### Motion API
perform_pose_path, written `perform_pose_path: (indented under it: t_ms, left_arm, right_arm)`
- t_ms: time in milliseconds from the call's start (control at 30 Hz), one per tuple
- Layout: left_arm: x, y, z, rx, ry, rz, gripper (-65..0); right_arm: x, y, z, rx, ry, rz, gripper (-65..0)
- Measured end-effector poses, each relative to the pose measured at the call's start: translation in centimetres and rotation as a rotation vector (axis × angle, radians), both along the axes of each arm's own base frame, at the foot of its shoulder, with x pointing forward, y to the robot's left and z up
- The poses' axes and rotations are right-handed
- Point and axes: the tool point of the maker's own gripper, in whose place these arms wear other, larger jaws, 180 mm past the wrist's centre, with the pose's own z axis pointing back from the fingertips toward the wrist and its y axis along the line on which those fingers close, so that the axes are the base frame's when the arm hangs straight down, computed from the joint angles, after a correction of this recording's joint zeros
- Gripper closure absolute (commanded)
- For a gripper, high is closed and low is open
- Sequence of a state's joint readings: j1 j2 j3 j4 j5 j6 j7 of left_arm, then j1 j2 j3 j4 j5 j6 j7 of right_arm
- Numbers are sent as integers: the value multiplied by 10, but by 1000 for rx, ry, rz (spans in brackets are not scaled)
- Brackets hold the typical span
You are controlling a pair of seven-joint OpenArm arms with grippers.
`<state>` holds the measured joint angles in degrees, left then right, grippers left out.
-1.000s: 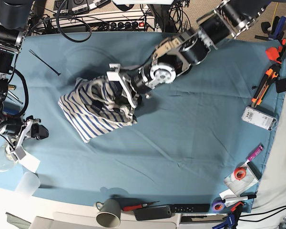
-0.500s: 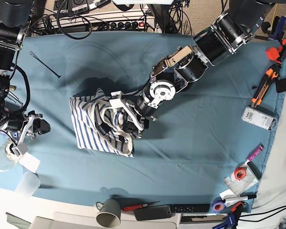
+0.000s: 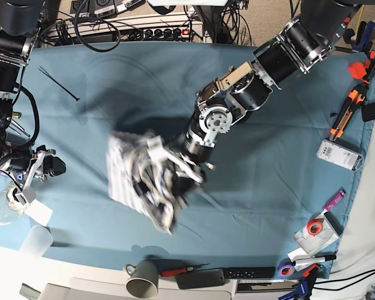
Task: Fold the T-shirt properly
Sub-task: 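Drag the bundle with the left gripper toward the table's middle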
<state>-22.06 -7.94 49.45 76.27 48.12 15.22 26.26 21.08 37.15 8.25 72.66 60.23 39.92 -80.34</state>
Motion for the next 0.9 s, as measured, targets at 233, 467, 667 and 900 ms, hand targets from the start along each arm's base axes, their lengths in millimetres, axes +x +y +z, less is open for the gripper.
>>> perform_pose_path:
  t_ms: [233, 467, 667, 900]
  left_arm:
    - [14, 29, 16, -53, -43, 167, -153]
    - [15, 55, 25, -25, -106, 309, -153]
    - [8, 76, 57, -146, -146, 462, -136]
    - [-14, 78, 96, -397, -83, 505, -30]
  right_arm:
    - [0, 0, 0, 0, 0, 0, -40]
    - [0, 0, 0, -1, 0, 0, -40]
    - [1, 0, 1, 2, -5, 0, -40]
    - [1, 0, 1, 4, -7, -1, -40]
